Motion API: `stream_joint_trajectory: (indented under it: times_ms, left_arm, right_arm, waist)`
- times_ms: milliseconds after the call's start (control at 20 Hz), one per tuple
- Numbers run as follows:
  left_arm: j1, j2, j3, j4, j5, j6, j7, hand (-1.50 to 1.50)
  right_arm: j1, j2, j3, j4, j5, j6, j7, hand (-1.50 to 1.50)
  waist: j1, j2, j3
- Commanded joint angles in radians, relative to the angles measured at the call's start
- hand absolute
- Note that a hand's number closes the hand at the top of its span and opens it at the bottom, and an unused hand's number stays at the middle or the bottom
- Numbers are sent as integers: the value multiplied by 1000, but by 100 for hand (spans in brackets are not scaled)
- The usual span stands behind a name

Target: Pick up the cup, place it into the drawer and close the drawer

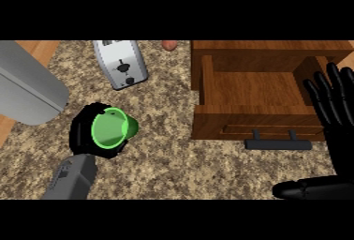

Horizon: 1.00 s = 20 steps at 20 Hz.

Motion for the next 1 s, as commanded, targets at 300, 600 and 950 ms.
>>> stream_joint_trajectory:
  times_ms: [300,600,950]
  left_arm:
    - [15,-74,-157,-530,96,134,424,150]
    - [-92,-71,-193,-567,72,234,510,150]
    - [-315,-61,-185,-540,60,356,659,150]
  right_arm:
    - [18,-6,-9,-14,-9,7,11,-150]
    - [-7,8,-3,42,22,4,-49,-150]
    - [17,-20,-23,-35,-17,22,11,-150]
  waist:
    - [-6,1,0]
    - [-14,6,-1]
    - [-19,6,-1]
